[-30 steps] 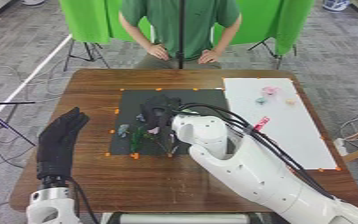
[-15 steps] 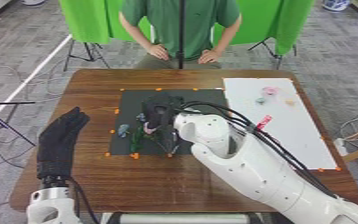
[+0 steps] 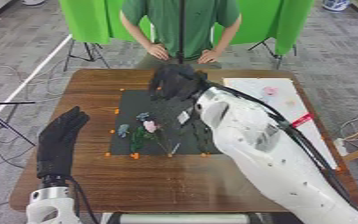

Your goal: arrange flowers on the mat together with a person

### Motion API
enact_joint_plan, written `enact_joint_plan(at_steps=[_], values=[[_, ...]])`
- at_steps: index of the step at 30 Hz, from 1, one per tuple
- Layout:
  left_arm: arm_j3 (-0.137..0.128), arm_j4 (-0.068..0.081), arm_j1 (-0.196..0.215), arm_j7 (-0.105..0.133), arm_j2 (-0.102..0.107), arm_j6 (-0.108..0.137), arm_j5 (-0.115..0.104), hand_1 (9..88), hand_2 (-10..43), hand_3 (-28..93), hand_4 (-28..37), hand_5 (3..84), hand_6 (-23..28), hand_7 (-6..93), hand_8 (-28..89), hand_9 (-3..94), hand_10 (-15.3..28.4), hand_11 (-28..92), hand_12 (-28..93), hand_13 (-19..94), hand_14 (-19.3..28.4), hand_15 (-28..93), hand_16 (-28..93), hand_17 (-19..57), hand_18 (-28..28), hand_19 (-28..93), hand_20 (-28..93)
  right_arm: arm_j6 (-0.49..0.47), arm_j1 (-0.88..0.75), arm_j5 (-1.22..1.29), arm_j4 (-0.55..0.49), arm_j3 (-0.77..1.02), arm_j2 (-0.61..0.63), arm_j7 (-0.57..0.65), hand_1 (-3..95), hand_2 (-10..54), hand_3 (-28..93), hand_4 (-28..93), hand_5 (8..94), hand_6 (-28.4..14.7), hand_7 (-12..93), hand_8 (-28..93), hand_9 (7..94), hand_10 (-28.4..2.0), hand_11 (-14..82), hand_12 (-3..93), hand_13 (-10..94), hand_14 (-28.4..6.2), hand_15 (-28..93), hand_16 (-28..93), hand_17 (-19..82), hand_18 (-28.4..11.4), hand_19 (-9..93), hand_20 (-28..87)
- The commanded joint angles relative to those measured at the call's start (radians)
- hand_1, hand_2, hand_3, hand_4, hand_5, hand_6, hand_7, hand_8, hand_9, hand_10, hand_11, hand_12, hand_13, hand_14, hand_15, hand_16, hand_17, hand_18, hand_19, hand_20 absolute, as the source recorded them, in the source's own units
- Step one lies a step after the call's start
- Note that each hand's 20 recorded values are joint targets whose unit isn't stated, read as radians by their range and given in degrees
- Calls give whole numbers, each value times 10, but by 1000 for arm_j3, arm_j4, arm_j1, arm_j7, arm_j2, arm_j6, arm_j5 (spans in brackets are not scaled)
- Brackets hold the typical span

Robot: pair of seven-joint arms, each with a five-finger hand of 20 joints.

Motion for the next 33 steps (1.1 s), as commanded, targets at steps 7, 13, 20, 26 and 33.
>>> enact_joint_plan(at_steps=[7, 13, 20, 26, 33], values=[[-47, 17, 42, 0, -23, 28, 9, 298, -27, 653, -189, 497, 45, 196, -64, 463, 135, 190, 135, 375, 150, 147, 5, 99, 85, 25, 173, 356, -711, 827, -272, 635, -20, -127, 366, -85, 670, -188, 738, 26, 165, -42, 871, -124, 188, 189, 863, -63, 404, 315, 380, -207, 827, 454], [-40, 36, 34, 29, -24, 53, 5, 297, -30, 658, -190, 401, 15, 148, -71, 381, 118, 113, 107, 332, 131, 93, -14, 111, 77, 26, 171, 409, -890, 1006, -287, 690, -129, -346, 152, 47, 726, -169, 509, -15, 98, -85, 524, -166, 63, 122, 451, -155, 135, 196, 208, -159, 312, 323], [-51, 44, 25, 36, -20, 29, 12, 293, -41, 667, -188, 309, -9, 114, -83, 342, 108, 73, 94, 304, 120, 81, -19, 101, 81, 23, 165, 398, -1004, 1066, -307, 704, -137, -442, 106, 44, 766, -181, 389, -9, 83, -83, 395, -152, 34, 100, 298, -121, 75, 151, 161, -132, 108, 272], [-54, 37, 39, 36, -34, 8, 21, 290, -44, 668, -189, 331, -3, 116, -81, 356, 112, 80, 97, 305, 120, 83, -16, 96, 79, 23, 163, 399, -1039, 1075, -324, 725, -158, -444, 90, 47, 777, -188, 380, -13, 85, -86, 391, -151, 36, 95, 285, -116, 72, 135, 161, -124, 73, 271], [-60, 33, 49, 30, -41, -7, 36, 307, -69, 663, -187, 360, 9, 123, -75, 372, 113, 90, 100, 312, 125, 85, -13, 94, 79, 23, 162, 419, -1075, 1092, -334, 753, -168, -453, 83, 52, 780, -190, 392, -19, 90, -89, 400, -151, 39, 95, 290, -117, 79, 129, 162, -122, 68, 277]])
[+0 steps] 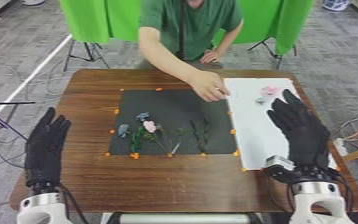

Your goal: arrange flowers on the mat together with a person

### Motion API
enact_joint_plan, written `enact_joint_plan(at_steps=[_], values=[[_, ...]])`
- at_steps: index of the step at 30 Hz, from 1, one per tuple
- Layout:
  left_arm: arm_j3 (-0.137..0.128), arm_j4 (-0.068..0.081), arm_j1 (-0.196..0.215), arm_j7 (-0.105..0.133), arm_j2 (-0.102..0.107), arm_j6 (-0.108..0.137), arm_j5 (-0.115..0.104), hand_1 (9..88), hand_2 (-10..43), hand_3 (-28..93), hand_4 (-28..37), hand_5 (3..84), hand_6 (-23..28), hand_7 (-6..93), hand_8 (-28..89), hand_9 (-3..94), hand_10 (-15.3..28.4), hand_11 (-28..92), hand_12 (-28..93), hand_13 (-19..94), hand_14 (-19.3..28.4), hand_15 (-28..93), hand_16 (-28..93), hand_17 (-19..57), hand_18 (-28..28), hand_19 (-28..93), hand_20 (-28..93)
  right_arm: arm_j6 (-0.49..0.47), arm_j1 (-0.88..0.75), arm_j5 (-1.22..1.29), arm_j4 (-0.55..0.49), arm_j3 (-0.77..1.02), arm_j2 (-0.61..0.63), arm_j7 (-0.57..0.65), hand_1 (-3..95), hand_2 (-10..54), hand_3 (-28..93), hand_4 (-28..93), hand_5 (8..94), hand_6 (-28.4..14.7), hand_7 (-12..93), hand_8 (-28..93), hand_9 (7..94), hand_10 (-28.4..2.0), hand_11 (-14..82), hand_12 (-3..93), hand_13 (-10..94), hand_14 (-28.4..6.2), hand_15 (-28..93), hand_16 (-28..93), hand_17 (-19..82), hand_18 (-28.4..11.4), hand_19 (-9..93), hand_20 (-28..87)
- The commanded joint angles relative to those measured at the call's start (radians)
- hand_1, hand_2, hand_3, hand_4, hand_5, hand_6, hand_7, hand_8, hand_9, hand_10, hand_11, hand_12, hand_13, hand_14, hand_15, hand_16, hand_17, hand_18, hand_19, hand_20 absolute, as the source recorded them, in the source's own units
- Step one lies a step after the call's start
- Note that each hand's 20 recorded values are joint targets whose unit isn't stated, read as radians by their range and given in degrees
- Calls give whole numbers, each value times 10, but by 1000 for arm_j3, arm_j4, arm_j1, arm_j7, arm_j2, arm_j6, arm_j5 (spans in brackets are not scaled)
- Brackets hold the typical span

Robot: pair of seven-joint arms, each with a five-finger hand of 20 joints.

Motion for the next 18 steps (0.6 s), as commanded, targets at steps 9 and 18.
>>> enact_joint_plan(at_steps=[9, 18], values=[[9, 3, -6, -22, -24, -46, 28, 322, -77, 652, -175, 397, 20, 146, -73, 389, 118, 107, 108, 317, 126, 88, -10, 93, 79, 23, 161, 32, -42, 9, -31, 39, -32, -44, 83, 53, 783, -190, 404, -25, 92, -91, 412, -150, 42, 96, 296, -114, 85, 124, 165, -119, 65, 281], [14, 4, -18, -13, -16, -45, 19, 321, -73, 649, -171, 414, 25, 152, -72, 396, 121, 117, 112, 321, 129, 88, -8, 94, 79, 23, 161, 35, 4, 11, -7, 47, 0, -28, 88, 47, 788, -190, 419, -28, 96, -92, 432, -149, 47, 97, 303, -112, 91, 119, 170, -118, 62, 285]])
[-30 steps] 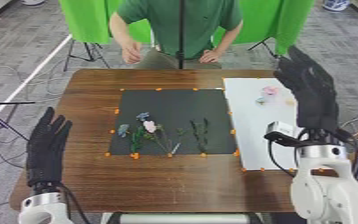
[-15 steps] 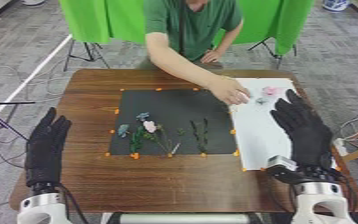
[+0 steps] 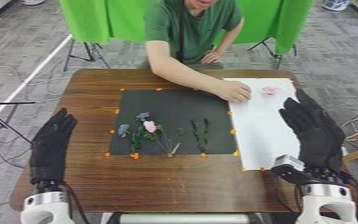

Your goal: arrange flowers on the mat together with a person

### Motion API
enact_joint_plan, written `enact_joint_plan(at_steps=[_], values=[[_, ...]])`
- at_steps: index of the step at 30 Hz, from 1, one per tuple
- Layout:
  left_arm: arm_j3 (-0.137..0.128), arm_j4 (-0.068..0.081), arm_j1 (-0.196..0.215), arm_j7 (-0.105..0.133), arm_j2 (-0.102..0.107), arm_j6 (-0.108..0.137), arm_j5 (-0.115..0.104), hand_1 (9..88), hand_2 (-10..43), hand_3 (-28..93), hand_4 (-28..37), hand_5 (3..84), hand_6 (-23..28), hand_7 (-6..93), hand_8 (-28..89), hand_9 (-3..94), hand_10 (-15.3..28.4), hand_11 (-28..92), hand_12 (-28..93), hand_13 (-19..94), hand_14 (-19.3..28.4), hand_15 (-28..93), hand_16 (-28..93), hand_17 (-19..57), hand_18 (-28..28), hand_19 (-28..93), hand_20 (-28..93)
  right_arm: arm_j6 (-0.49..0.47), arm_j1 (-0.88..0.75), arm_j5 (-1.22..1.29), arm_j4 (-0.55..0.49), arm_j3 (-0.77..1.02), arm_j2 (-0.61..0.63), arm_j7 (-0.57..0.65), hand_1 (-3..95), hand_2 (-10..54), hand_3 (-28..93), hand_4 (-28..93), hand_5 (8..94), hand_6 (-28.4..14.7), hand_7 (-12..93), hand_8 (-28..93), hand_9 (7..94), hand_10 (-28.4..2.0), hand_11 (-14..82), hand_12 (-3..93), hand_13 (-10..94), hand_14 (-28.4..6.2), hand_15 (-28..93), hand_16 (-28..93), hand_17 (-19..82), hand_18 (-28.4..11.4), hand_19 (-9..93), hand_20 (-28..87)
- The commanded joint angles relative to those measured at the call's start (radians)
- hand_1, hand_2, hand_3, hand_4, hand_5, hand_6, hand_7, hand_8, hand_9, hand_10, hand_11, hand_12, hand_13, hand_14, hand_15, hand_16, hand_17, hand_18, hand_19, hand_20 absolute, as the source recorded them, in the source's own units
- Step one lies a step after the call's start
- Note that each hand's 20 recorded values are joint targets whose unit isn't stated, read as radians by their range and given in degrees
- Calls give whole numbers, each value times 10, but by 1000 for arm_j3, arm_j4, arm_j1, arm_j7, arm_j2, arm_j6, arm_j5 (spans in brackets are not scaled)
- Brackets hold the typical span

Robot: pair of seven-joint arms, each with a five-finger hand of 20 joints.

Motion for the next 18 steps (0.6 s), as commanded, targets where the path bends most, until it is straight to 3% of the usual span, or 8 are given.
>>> enact_joint_plan(at_steps=[1, 4, 8, 12, 18], values=[[2, 0, -1, 4, -6, -8, -2, 320, -73, 650, -171, 412, 24, 151, -72, 396, 120, 118, 112, 321, 129, 88, -7, 94, 79, 24, 161, 2, 34, -12, 17, 3, 20, -2, 89, 46, 787, -191, 421, -28, 95, -93, 433, -150, 47, 97, 305, -111, 92, 118, 171, -118, 62, 285], [2, 1, -3, 0, -4, -10, -3, 319, -72, 651, -171, 413, 25, 150, -71, 397, 121, 121, 113, 322, 130, 89, -7, 94, 79, 24, 161, -49, 55, -30, 27, 17, 3, 1, 92, 47, 785, -191, 423, -28, 97, -92, 436, -148, 47, 98, 305, -111, 93, 116, 172, -118, 61, 286], [-1, 0, -2, -2, -9, -22, -5, 320, -70, 649, -172, 415, 26, 151, -70, 399, 121, 124, 114, 323, 130, 89, -7, 94, 79, 23, 161, -4, 67, -7, 26, 23, 0, -13, 94, 47, 782, -190, 437, -30, 98, -92, 450, -151, 51, 98, 309, -110, 96, 114, 173, -117, 59, 287], [0, -1, 4, 2, -13, -10, -11, 321, -67, 649, -172, 420, 26, 153, -70, 400, 121, 127, 115, 325, 130, 89, -7, 96, 80, 23, 159, -11, 59, -12, 26, 49, 16, -8, 97, 46, 783, -189, 443, -27, 100, -93, 456, -150, 51, 98, 315, -110, 100, 113, 176, -117, 56, 287], [3, 2, 0, -3, -3, -21, -8, 318, -67, 650, -173, 423, 28, 154, -71, 403, 122, 132, 117, 326, 131, 90, -6, 95, 80, 24, 159, 4, 65, -6, 32, 48, 12, 2, 101, 42, 786, -189, 449, -27, 103, -95, 459, -152, 51, 99, 316, -111, 102, 110, 179, -117, 52, 290]])
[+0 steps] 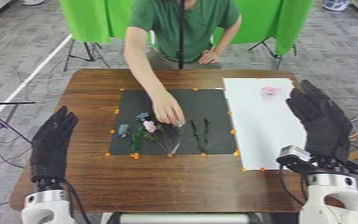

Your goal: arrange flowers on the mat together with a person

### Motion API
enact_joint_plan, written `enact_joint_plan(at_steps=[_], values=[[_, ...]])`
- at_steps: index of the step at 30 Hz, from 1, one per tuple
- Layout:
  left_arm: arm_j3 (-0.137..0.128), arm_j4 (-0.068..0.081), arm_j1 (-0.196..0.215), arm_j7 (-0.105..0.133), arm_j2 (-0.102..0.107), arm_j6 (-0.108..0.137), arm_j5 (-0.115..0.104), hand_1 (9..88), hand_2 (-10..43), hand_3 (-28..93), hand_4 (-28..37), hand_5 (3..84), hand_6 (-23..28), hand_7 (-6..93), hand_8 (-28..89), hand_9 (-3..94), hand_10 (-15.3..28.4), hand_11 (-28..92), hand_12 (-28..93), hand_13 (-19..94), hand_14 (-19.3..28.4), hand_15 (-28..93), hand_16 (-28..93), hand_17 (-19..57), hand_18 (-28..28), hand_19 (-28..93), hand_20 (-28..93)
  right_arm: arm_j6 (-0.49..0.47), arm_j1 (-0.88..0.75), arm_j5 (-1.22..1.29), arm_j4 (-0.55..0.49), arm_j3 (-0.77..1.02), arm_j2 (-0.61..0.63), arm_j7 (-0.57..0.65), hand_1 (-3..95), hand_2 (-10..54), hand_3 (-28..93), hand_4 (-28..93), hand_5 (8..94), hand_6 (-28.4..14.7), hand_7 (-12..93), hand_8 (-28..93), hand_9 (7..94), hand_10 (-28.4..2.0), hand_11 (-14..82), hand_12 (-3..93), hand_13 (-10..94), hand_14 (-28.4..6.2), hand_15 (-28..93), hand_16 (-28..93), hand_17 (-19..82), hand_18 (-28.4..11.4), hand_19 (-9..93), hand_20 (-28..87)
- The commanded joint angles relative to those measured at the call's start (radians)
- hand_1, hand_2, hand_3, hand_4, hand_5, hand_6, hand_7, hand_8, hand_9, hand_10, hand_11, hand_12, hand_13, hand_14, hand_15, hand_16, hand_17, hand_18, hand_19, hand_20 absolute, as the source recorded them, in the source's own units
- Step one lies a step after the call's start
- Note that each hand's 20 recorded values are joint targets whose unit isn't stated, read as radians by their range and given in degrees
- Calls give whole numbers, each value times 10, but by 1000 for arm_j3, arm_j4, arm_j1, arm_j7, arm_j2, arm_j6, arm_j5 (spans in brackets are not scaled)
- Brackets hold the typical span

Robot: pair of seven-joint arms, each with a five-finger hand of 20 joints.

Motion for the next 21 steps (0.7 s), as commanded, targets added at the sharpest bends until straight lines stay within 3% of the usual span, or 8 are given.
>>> enact_joint_plan(at_steps=[1, 9, 12, 21], values=[[1, 3, 7, -6, -1, -14, -2, 318, -67, 651, -172, 423, 28, 154, -71, 403, 122, 132, 118, 326, 131, 90, -6, 95, 80, 24, 159, 25, -3, 0, 3, 5, 1, 1, 102, 42, 787, -189, 449, -26, 104, -95, 460, -152, 52, 99, 317, -111, 102, 110, 179, -117, 52, 291], [-2, 0, 5, -7, -1, -20, 1, 317, -66, 651, -173, 426, 29, 156, -70, 405, 121, 135, 120, 326, 132, 90, -5, 94, 80, 24, 159, 19, -1, -3, 8, -6, 0, 7, 104, 42, 785, -189, 459, -26, 106, -94, 466, -153, 53, 101, 320, -111, 106, 109, 180, -119, 54, 294], [-2, -1, 11, -5, -2, -12, -4, 315, -66, 652, -173, 427, 29, 156, -70, 405, 121, 136, 121, 327, 132, 91, -4, 94, 80, 24, 159, 28, -3, -3, 7, -4, 2, 7, 105, 42, 785, -189, 462, -26, 107, -94, 467, -154, 53, 101, 321, -111, 107, 109, 180, -119, 54, 293], [3, 11, -9, -12, 10, -29, -15, 314, -65, 652, -174, 430, 29, 158, -69, 407, 122, 137, 123, 328, 133, 91, -3, 93, 80, 24, 159, -29, 33, -12, 43, -9, 23, -65, 94, -7, 803, -181, 475, -14, 116, -96, 477, -146, 58, 111, 316, -89, 107, 94, 180, -118, 54, 295]])
